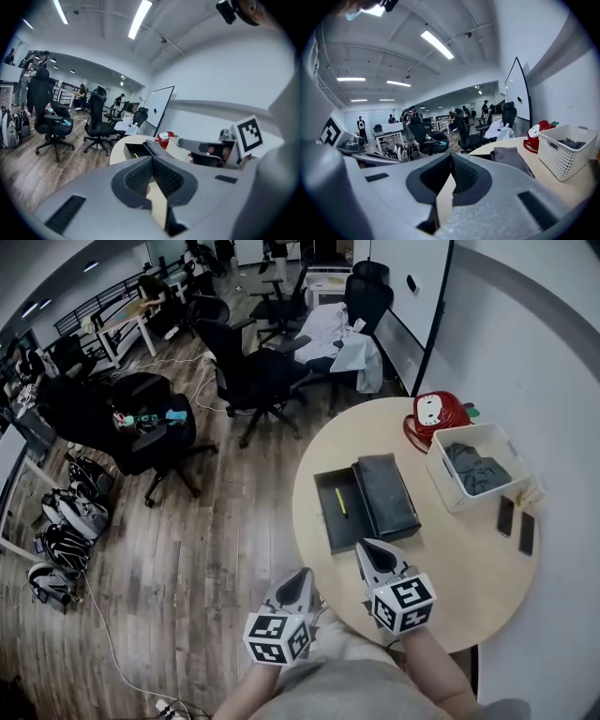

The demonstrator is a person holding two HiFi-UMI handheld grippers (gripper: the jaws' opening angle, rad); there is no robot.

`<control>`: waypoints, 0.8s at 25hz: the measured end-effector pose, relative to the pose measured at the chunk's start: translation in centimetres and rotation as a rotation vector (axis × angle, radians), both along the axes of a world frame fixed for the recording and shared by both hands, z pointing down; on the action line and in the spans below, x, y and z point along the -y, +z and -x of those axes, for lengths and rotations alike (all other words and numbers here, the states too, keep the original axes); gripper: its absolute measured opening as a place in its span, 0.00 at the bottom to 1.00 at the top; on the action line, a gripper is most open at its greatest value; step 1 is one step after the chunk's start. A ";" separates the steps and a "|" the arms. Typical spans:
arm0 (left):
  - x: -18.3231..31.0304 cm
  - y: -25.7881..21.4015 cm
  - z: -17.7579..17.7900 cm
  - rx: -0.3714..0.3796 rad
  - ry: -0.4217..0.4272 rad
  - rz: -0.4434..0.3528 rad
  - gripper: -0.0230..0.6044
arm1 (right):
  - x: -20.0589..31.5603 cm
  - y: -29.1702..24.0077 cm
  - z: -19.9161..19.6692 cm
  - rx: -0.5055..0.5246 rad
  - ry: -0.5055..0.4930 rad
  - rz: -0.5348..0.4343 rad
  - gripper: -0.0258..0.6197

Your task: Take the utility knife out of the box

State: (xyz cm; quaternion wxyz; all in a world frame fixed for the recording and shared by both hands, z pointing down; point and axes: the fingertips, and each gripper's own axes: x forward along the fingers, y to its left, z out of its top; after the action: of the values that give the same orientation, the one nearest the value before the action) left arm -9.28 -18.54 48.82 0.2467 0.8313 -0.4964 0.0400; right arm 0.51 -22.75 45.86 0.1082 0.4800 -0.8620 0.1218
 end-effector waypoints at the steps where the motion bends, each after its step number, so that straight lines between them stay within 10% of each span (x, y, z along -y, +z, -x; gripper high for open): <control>1: 0.5 0.1 -0.1 0.002 -0.002 0.004 0.04 | 0.8 0.4 -0.3 -0.002 0.004 0.008 0.04; 20: 7.7 4.6 0.1 -0.008 -0.027 0.104 0.04 | 14.1 13.0 -0.4 -0.208 0.099 0.235 0.04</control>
State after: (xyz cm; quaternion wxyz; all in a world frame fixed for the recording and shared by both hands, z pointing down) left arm -9.40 -26.25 53.44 0.2922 0.8108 -0.5038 0.0593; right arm 0.86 -36.88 58.86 0.2460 0.5161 -0.8012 0.1769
